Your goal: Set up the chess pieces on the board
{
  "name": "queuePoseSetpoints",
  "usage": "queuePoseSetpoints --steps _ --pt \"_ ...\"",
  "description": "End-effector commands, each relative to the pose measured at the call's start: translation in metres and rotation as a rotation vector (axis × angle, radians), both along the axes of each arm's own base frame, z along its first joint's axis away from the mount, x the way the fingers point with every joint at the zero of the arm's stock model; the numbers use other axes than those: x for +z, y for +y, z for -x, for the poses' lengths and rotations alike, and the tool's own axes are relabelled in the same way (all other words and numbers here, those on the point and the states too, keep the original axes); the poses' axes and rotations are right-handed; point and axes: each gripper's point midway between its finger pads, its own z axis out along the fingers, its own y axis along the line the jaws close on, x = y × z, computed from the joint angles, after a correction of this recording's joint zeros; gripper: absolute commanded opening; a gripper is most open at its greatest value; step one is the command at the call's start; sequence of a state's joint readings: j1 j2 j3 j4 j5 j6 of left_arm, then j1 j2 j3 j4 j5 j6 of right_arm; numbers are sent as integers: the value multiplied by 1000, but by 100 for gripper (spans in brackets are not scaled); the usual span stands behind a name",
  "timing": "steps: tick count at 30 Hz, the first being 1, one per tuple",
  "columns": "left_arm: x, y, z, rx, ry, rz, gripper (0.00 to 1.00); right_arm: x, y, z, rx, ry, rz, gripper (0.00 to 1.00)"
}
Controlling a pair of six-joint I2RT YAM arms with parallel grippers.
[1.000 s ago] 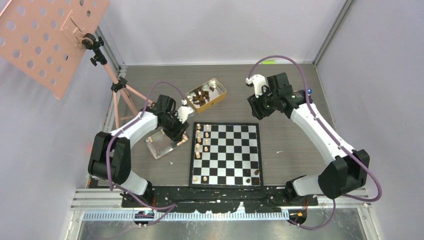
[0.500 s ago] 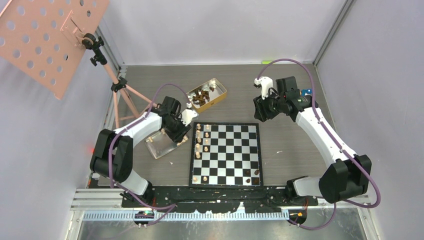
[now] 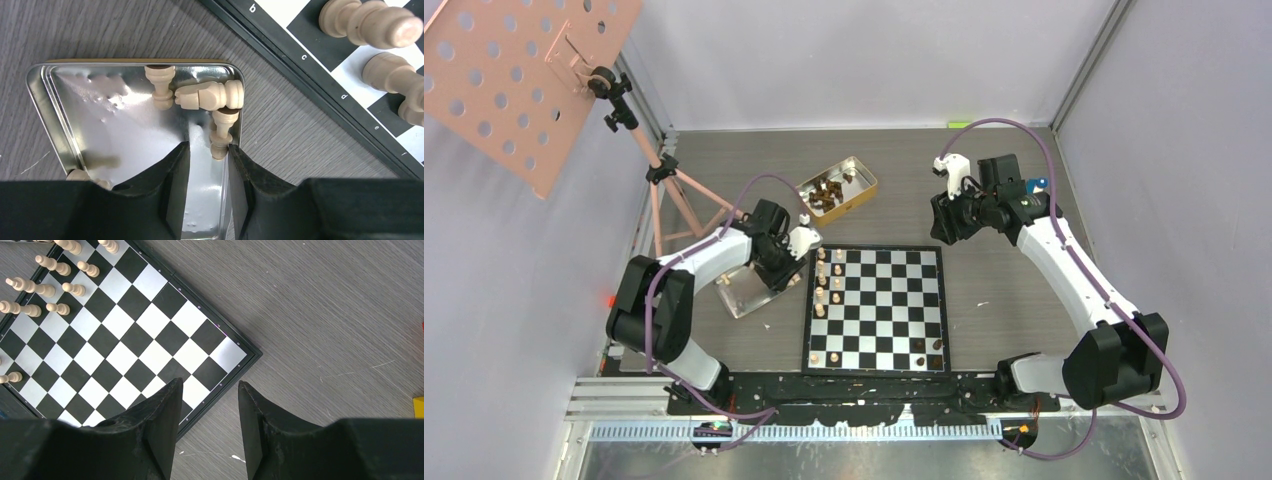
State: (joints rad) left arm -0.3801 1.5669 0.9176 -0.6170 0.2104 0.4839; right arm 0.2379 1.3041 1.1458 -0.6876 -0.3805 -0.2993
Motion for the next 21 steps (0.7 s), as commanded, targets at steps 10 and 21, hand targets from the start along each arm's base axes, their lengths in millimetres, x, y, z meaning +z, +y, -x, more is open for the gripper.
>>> queuePoseSetpoints --steps 10,21 --pt "-8 0 -2 -9 -31 -17 32 7 4 -3 10 -26 -28 51" --pt "-7 0 2 -2 -41 -1 17 1 5 -1 22 4 -29 51"
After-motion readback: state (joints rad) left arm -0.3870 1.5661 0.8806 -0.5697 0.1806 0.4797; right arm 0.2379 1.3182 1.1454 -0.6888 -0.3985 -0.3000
